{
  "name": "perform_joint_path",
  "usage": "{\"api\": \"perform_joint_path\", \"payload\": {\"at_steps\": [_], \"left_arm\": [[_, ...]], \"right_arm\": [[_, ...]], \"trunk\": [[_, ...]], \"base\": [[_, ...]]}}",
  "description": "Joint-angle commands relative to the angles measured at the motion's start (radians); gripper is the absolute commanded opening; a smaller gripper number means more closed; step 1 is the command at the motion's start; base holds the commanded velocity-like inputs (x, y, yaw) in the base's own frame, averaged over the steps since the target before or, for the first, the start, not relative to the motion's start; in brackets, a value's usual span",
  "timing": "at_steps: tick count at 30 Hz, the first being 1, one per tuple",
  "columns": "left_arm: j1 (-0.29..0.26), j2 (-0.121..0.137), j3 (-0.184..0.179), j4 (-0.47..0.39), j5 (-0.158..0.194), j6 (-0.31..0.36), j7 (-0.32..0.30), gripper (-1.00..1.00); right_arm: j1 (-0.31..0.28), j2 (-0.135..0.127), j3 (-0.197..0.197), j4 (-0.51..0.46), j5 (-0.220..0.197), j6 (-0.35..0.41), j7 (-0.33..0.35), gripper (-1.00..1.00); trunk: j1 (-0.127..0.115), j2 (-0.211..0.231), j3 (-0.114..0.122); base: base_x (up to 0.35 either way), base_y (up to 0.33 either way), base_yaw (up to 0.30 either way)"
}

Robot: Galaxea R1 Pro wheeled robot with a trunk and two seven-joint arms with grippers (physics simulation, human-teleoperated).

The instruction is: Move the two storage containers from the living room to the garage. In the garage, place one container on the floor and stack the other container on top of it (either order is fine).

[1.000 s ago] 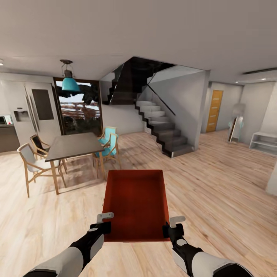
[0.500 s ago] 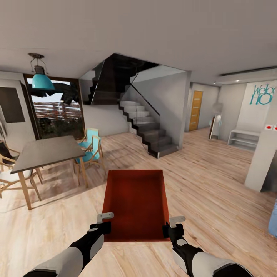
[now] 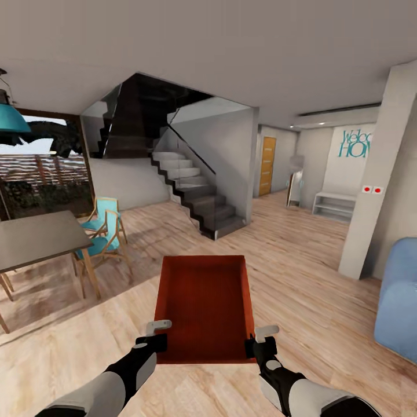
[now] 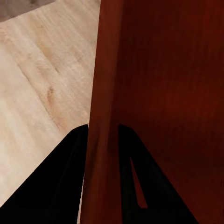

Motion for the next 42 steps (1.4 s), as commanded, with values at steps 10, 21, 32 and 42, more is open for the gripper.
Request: {"api": "perform_joint_path", "payload": {"at_steps": [10,21,32,42], "left_arm": [[0.000,0.033,0.009,0.001,0.009,0.002,0.029,-1.00],[0.000,0.033,0.009,0.001,0.009,0.002,0.028,-1.00],[0.000,0.033,0.009,0.001,0.009,0.002,0.029,-1.00],[0.000,0.033,0.009,0.001,0.009,0.002,0.028,-1.00]], "right_arm": [[-0.002,0.000,-0.011,-0.002,-0.007,-0.021,-0.003,-1.00],[-0.002,0.000,-0.011,-0.002,-0.007,-0.021,-0.003,-1.00],[-0.002,0.000,-0.013,-0.002,-0.008,-0.021,-0.003,-1.00],[-0.002,0.001,-0.013,-0.002,-0.008,-0.021,-0.003,-1.00]], "trunk": [[0.001,-0.001,-0.002],[0.001,-0.001,-0.002],[0.001,-0.001,-0.002],[0.001,-0.001,-0.002]], "base": [[0.322,0.000,-0.274],[0.321,0.000,-0.256],[0.321,0.000,-0.015],[0.321,0.000,0.000]]}}
